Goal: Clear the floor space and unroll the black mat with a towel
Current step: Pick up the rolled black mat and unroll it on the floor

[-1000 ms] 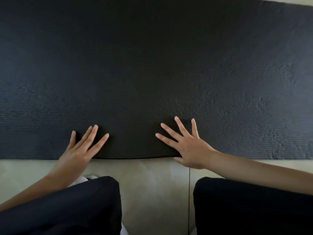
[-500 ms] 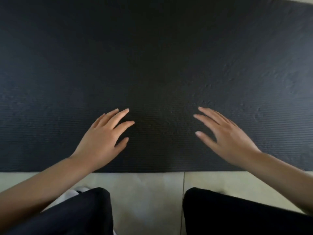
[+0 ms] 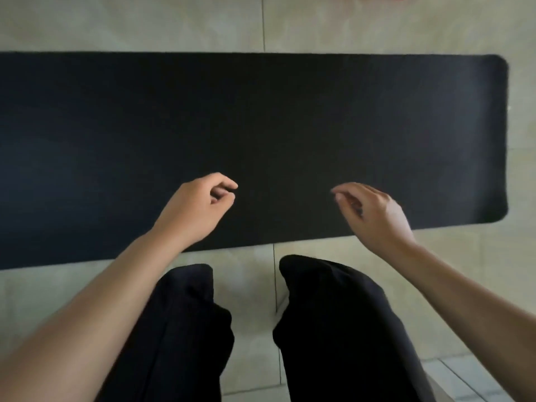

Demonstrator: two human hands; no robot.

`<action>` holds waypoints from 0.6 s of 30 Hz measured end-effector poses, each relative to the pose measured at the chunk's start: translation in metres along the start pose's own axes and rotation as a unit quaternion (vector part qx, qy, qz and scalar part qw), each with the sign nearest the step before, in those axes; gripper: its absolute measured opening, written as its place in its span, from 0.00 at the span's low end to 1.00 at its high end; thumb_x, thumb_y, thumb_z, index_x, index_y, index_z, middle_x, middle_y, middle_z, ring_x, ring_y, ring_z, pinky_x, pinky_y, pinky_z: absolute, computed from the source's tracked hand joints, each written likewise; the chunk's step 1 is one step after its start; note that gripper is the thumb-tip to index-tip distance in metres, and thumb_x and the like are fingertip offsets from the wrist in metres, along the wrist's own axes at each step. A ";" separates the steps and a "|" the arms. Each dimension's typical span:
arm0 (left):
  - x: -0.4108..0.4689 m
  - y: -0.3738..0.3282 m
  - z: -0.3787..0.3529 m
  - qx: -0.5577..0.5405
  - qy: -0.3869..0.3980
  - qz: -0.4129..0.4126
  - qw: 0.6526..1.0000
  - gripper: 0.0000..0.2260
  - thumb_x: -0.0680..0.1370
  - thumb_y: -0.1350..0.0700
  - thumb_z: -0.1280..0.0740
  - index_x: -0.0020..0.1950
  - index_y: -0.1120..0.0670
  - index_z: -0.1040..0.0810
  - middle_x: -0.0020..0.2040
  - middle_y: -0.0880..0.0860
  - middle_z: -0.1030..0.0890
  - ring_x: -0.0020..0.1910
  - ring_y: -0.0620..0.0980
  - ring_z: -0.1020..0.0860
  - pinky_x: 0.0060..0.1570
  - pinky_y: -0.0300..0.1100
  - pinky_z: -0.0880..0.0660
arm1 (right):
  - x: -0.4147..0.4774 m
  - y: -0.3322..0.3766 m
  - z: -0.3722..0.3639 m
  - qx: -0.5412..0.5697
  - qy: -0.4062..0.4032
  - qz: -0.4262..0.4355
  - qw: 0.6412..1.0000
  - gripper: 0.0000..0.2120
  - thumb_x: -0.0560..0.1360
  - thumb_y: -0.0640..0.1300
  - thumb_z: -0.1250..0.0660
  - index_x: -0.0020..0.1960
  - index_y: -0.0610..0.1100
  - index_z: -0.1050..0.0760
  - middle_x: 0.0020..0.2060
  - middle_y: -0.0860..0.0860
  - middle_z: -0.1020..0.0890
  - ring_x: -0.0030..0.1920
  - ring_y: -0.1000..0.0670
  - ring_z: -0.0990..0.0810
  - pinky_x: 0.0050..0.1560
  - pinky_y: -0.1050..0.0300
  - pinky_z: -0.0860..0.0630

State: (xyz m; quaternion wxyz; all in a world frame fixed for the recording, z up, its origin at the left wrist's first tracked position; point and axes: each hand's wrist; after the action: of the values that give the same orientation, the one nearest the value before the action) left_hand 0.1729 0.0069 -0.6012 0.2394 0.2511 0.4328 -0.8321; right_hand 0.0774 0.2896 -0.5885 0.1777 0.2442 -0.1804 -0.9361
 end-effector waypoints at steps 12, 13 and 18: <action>-0.204 -0.260 0.019 -0.061 0.048 -0.001 0.997 0.06 0.78 0.57 0.37 0.50 0.49 0.20 0.43 0.45 0.17 0.43 0.40 0.19 0.47 0.42 0.21 | -0.188 0.069 0.223 0.123 0.029 -0.194 0.973 0.11 0.79 0.51 0.41 0.57 0.51 0.24 0.52 0.53 0.19 0.47 0.50 0.21 0.44 0.55 0.23; -0.220 -0.312 -0.001 -0.033 0.085 -0.026 0.995 0.06 0.79 0.56 0.37 0.51 0.49 0.21 0.43 0.45 0.17 0.43 0.40 0.19 0.47 0.42 0.21 | -0.227 0.047 0.263 0.150 0.001 -0.227 0.962 0.12 0.79 0.51 0.41 0.58 0.51 0.25 0.53 0.54 0.20 0.48 0.50 0.21 0.44 0.56 0.24; -0.231 -0.396 -0.043 0.080 0.126 -0.065 0.987 0.06 0.78 0.54 0.37 0.52 0.47 0.21 0.45 0.46 0.18 0.45 0.47 0.20 0.47 0.46 0.21 | -0.292 -0.006 0.313 0.193 -0.035 -0.278 0.940 0.12 0.78 0.50 0.42 0.57 0.50 0.24 0.54 0.53 0.19 0.51 0.50 0.20 0.45 0.56 0.24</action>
State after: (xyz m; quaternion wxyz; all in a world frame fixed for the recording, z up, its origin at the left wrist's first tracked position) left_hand 0.1139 0.2874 -0.2405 0.1080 0.3436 0.4070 -0.8394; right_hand 0.1513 0.4960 -0.2208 -0.1467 0.2817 -0.2885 -0.9033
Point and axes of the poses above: each hand's wrist, its own x-axis towards the middle knuckle, its own z-axis out of the back of the hand, y = z × x
